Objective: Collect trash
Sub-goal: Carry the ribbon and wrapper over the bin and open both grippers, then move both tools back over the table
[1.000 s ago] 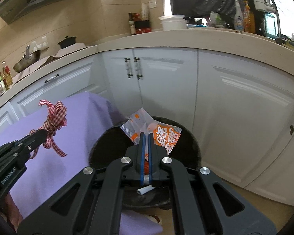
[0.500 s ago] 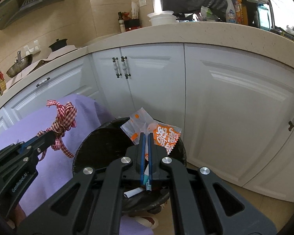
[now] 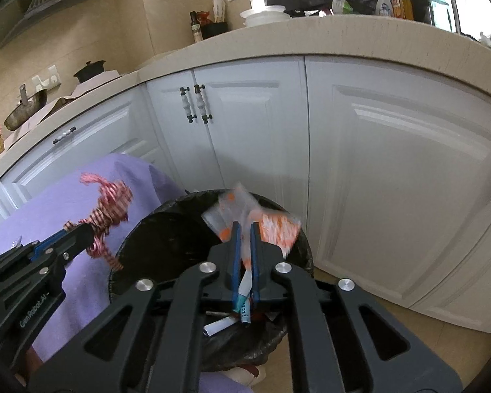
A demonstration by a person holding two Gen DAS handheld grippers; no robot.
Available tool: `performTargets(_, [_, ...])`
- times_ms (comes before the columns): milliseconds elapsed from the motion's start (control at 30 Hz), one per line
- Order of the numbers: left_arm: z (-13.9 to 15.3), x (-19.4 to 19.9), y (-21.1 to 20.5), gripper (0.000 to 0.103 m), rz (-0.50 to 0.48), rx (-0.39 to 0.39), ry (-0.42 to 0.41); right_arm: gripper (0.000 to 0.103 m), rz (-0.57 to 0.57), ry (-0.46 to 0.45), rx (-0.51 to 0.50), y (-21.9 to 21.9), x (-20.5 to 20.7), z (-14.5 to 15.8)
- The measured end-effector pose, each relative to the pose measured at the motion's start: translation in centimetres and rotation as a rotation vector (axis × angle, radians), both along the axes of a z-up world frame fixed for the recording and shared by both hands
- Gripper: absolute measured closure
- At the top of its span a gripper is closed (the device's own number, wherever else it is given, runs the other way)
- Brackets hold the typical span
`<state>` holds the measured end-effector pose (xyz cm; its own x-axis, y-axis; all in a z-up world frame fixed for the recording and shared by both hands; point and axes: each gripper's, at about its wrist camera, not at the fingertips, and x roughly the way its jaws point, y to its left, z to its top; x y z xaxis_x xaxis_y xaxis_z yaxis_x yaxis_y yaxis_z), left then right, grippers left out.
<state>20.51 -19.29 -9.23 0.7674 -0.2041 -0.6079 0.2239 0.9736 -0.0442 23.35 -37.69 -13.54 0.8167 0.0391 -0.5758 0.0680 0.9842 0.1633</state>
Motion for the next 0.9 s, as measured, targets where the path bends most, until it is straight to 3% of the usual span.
performTargets(67, [0.1, -0.1, 0.1, 0.079, 0.002, -0.009, 0.0, 0.08, -0.004, 0.005, 0.003, 0.1, 0.1, -0.2])
performTargets(167, [0.3, -0.4, 0.5, 0.064, 0.005, -0.014, -0.013, 0.079, -0.006, 0.006, 0.002, 0.4, 0.1, -0.3])
performTargets(300, [0.8, -1.0, 1.6, 0.057, 0.022, -0.025, -0.022, 0.079, -0.001, 0.0, 0.008, 0.8, -0.1, -0.1])
performTargets(600, [1.8, -3.1, 7.4, 0.051, 0.123, -0.018, -0.037, 0.078, 0.086, -0.024, 0.027, 4.9, -0.9, 1.2])
performTargets(900, [1.9, -5.9, 15.6, 0.05, 0.292, -0.005, -0.036, 0.078, 0.25, -0.046, 0.032, 13.1, -1.4, 2.9])
